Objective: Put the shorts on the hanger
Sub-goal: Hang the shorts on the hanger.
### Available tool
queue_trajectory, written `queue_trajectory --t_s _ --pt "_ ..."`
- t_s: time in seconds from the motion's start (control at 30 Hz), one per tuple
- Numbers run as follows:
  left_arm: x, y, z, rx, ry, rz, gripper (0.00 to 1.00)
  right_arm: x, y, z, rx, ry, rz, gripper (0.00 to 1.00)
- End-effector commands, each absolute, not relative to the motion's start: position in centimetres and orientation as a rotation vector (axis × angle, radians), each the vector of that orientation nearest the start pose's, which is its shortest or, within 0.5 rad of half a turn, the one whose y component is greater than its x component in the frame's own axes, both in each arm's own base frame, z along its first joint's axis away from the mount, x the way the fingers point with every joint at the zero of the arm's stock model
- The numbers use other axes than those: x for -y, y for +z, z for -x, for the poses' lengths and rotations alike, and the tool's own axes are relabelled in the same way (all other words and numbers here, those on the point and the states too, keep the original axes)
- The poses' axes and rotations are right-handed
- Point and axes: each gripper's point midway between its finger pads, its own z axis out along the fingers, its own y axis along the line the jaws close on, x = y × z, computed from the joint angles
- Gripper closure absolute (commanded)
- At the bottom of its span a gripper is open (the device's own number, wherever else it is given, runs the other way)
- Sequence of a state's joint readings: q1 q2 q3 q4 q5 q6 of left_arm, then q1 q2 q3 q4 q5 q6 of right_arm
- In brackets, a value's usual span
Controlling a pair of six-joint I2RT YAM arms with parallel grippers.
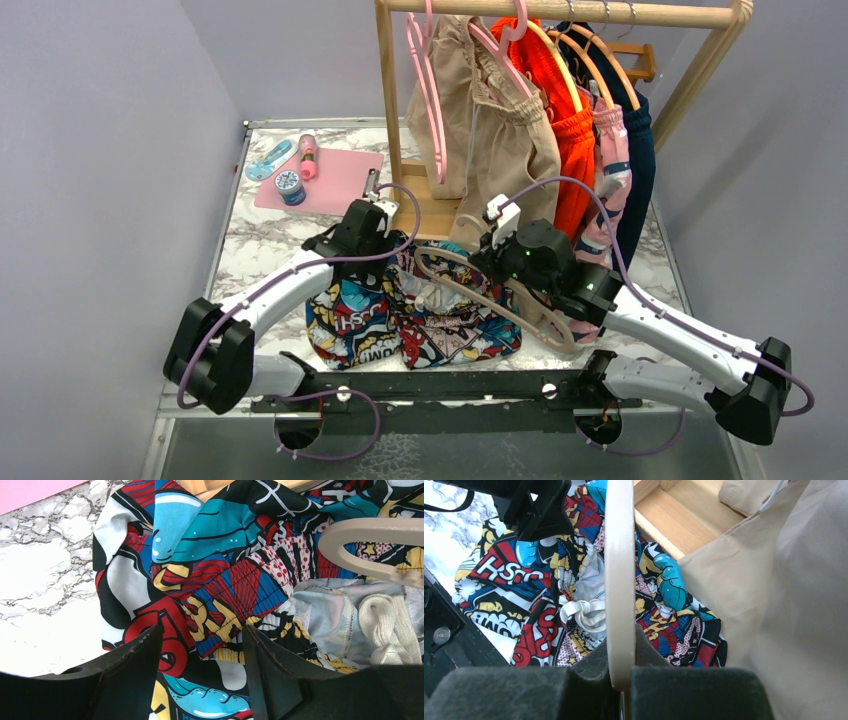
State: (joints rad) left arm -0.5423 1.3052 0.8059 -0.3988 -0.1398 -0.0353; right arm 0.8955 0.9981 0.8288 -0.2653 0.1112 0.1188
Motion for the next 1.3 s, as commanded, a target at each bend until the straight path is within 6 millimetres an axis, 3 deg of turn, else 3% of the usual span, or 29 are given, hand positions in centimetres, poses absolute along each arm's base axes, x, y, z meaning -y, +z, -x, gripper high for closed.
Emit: queue_trajectory --t_s 0.0,0.17,0.47,0.87,1.1,1.27 --pt "15.3 9.6 -28.6 -2.360 -0.144 -0.576 0.37 -25.3 21.2 -21.8 -1.902 0.551 0.723 0.99" --pt "15.7 8.5 -28.5 -2.399 -0.160 -0.604 0.52 -25.5 21.3 -21.8 -1.904 0.558 0.721 0.99" --pt "16.8 8.7 -28.6 -2.375 -0.232 -0.581 1.00 -25.6 22.8 -21.0 -1.888 0.608 0.734 0.99" --pt "20.0 15.4 -29.7 -2.192 -0.468 -0.458 1.00 -27.1 22.6 -17.9 -1.860 0.770 0.899 0.99" --pt "22.3 16.0 -29.5 -2.190 -0.637 -0.419 1.00 -28.0 23.1 -17.4 -1.796 0.836 0.927 0.99" --pt "23.1 15.2 -28.9 -2.217 -0.705 -0.393 1.00 -28.4 21.6 -19.2 -1.825 0.805 0.822 0.99"
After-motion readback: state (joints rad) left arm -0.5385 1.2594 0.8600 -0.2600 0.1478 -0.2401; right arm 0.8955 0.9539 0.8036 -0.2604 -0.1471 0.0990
